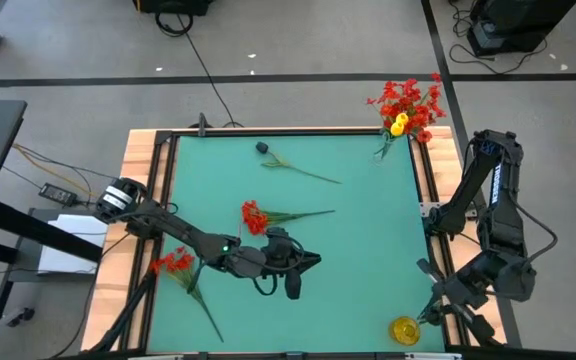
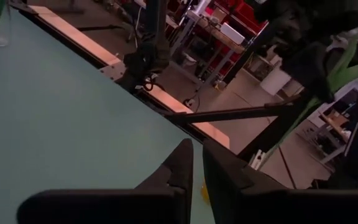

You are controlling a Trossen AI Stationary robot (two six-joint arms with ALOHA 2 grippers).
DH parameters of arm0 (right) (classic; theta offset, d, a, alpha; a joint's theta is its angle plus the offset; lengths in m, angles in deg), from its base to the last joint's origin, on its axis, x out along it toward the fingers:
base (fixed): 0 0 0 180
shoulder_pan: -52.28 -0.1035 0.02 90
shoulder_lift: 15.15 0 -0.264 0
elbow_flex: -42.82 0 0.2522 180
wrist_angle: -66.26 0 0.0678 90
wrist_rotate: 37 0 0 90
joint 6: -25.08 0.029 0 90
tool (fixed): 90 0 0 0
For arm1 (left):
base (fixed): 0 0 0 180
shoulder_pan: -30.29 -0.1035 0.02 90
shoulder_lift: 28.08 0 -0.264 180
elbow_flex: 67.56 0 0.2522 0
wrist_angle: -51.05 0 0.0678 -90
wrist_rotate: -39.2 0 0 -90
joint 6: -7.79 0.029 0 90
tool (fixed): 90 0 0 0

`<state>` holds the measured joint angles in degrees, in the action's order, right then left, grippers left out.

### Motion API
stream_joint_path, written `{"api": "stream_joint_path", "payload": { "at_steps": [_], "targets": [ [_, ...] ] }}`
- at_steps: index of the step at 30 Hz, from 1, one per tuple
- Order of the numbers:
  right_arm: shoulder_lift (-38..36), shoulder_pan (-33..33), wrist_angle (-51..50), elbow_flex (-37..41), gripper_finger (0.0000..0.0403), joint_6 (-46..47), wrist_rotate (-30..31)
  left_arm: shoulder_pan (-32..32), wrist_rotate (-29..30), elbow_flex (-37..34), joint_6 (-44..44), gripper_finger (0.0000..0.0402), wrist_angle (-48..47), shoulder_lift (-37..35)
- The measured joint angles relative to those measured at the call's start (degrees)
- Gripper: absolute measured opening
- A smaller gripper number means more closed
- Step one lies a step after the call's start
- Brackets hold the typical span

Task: Sort flowers into vase by color
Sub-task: Put the bottom black flower into the yellow vase

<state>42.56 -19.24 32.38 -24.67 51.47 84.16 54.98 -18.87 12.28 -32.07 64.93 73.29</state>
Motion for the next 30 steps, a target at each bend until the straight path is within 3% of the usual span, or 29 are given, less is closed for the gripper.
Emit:
{"api": "stream_joint_path", "payload": {
  "at_steps": [11, 22, 30],
  "targets": [
    [-0.15, 0.00, -5.38, -0.42, 0.0015, -1.05, 0.65, 0.95, -0.02, 0.00, -1.34, 0.0040, -0.37, 0.00],
    [0.30, -0.03, -1.74, 8.48, 0.0038, 2.98, -3.96, 0.94, -0.04, -0.02, -1.56, 0.0040, -0.48, -0.02],
    [0.24, -0.05, 2.99, 13.52, 0.0020, 0.32, -5.30, 1.03, -0.04, -0.02, -1.62, 0.0040, -0.44, -0.02]
  ]
}}
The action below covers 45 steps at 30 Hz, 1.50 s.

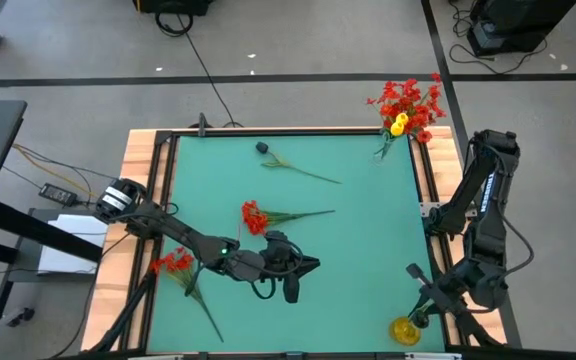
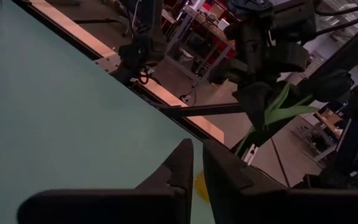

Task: Sort flowers into vase by color
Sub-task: Put the bottom black flower into the yellow vase

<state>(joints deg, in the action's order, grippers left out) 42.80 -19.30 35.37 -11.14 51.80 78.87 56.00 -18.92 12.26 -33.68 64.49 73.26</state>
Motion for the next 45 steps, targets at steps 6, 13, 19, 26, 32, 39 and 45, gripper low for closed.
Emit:
{"api": "stream_joint_path", "payload": {
  "at_steps": [6, 13, 19, 26, 32, 39, 45],
  "targets": [
    [0.02, -0.03, -0.39, 0.04, 0.0028, -4.02, 2.35, 0.02, 0.00, -0.02, 0.01, 0.0040, 0.00, -0.02],
    [0.02, 0.19, -0.54, 0.04, 0.0023, -7.96, 3.29, 0.02, 0.00, -0.02, 0.02, 0.0040, -0.01, -0.02],
    [0.07, 0.19, -1.13, -0.98, 0.0035, -8.53, 0.43, -0.13, 0.00, -0.02, 0.04, 0.0040, -0.02, -0.02],
    [0.13, 0.19, -3.02, -1.03, 0.0080, -2.28, -5.87, -0.83, -0.06, -0.09, 0.91, 0.0042, 3.06, -0.02],
    [0.09, 0.19, -3.02, -1.03, 0.0125, -1.16, -8.12, -0.24, -2.68, 3.58, 11.32, 0.0082, 7.53, 2.56],
    [0.07, 0.19, -3.90, -1.05, 0.0184, 0.74, -11.95, -1.66, -2.58, 11.85, 13.99, 0.0166, 4.89, 9.20],
    [0.07, 0.19, -5.46, -1.05, 0.0221, 6.34, -19.23, -2.03, -4.93, 19.10, 17.26, 0.0198, 2.00, 14.88]
  ]
}}
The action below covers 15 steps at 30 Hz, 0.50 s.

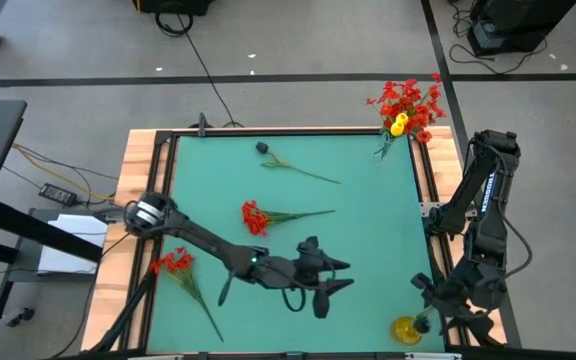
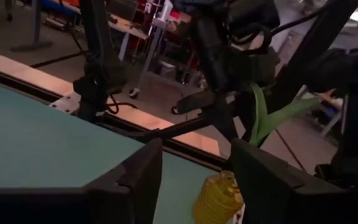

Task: Sort flowers into vase by color
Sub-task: Put the bottom black flower into the yellow vase

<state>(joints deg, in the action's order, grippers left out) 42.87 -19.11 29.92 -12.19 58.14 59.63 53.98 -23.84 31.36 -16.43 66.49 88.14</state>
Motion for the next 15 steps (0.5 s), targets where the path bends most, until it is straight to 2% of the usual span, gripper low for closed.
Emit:
{"api": "stream_joint_path", "payload": {
  "at_steps": [6, 8, 10, 15],
  "targets": [
    [-0.02, 0.00, -4.89, 0.00, 0.0236, 9.14, -8.54, -0.52, -0.65, 4.66, 2.47, 0.0202, -1.62, 3.84],
    [-0.02, -0.04, -6.10, 0.00, 0.0236, 10.24, -9.46, -1.02, -2.50, 5.19, 2.90, 0.0202, -1.32, 4.79],
    [0.00, -0.11, -6.85, -0.02, 0.0236, 10.49, -8.21, -1.37, -4.09, 5.36, 2.39, 0.0202, -1.53, 5.74],
    [1.92, -0.09, -6.42, 0.20, 0.0237, 5.62, -0.27, -1.56, -4.25, 5.31, 1.74, 0.0202, -2.68, 7.04]
  ]
}}
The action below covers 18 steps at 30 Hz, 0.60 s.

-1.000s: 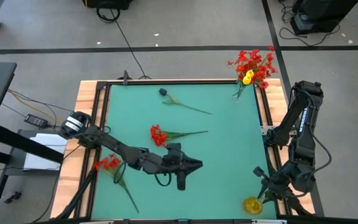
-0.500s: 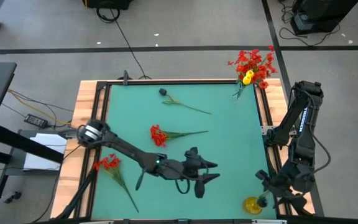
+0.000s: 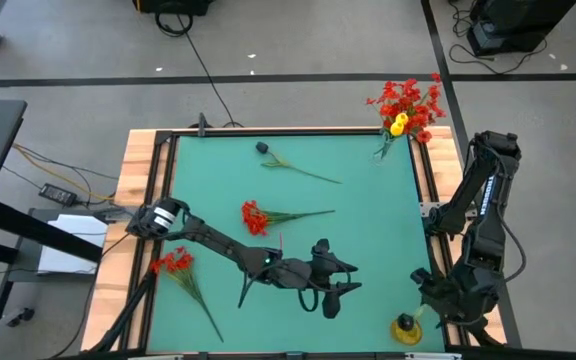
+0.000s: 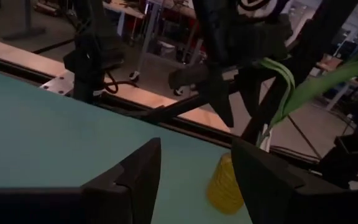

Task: Sort flowers into vase by color
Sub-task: Put the bottom black flower into the yellow vase

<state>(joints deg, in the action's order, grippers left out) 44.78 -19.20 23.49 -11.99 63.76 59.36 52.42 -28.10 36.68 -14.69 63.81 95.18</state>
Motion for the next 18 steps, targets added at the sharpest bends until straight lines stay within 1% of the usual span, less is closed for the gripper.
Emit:
{"api": "stream_joint_path", "payload": {
  "at_steps": [2, 5, 7, 11, 14, 17, 18],
  "targets": [
    [1.11, -0.02, 1.51, -0.15, 0.0239, -3.65, 1.20, 0.05, -0.02, 0.02, -0.62, 0.0202, 0.11, 0.19],
    [2.50, 0.04, 3.88, -0.31, 0.0247, -9.20, 0.16, 0.07, -0.05, 0.02, -0.85, 0.0202, -1.05, 0.33],
    [2.87, 0.07, 4.66, -0.36, 0.0259, -12.38, 0.75, 0.05, -0.02, 0.02, -0.91, 0.0202, -1.88, 0.33],
    [2.91, 1.03, 4.14, -0.44, 0.0293, -14.01, 2.22, 0.02, -0.02, 0.02, -0.95, 0.0201, -2.43, 0.33],
    [3.00, 2.39, 3.12, -0.43, 0.0317, -14.12, 1.62, -0.17, -0.04, 0.02, -1.46, 0.0201, -3.09, 0.33],
    [2.76, 4.32, 1.05, -0.42, 0.0323, -14.85, 1.28, -0.30, -0.02, 0.02, -1.49, 0.0201, -3.20, 0.33],
    [2.74, 5.48, 0.19, 0.01, 0.0322, -15.61, 6.33, -0.39, -0.02, 0.02, -1.54, 0.0201, -3.20, 0.33]
  ]
}}
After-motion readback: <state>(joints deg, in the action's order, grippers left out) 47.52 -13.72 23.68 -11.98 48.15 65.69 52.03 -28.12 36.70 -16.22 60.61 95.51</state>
